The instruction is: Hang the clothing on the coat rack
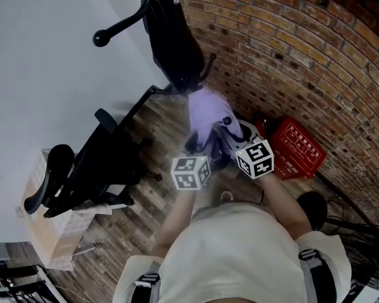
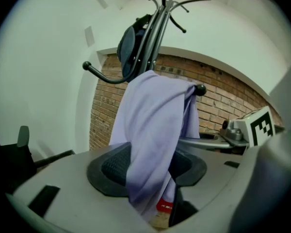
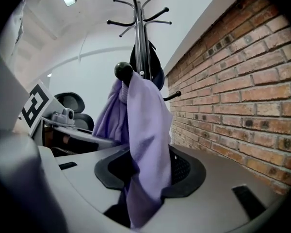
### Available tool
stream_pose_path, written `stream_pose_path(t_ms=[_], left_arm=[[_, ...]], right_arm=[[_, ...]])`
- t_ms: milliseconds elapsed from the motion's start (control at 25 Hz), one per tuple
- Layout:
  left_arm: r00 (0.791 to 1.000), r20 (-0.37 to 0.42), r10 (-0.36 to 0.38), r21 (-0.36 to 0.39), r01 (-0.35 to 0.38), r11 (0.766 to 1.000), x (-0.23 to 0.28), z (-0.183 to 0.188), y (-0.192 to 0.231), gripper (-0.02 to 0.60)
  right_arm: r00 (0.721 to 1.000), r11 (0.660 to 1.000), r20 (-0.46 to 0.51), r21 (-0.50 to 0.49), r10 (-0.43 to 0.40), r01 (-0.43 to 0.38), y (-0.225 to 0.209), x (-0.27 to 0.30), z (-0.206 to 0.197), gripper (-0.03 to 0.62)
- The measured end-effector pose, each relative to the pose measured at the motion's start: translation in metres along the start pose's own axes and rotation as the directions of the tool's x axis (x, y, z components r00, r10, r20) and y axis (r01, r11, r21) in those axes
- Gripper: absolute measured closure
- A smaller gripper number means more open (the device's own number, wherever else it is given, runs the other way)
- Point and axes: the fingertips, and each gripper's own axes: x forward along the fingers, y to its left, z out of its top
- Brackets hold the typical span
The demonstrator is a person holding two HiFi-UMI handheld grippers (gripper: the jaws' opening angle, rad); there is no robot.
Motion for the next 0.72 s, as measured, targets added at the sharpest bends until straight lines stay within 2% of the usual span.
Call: stream_pose_path(t_ms=[360, 720], left_arm=[[0.999, 0.02, -0.027, 0.005, 0.027, 1.0, -0.035, 0.005, -0.004, 0.351], [0.996, 0.04, -0.077, 0.019, 0.077, 0.997, -0.084, 0.0, -0.018, 0.351]], right_arm=[[0.993, 0.993, 0.019, 0.011, -0.118, 0.117, -0.003, -0.035, 0.004, 0.436], [0.983, 0.983, 0.021, 0.031, -0.182, 0.181, 0.034, -0.075, 0.0, 0.435]])
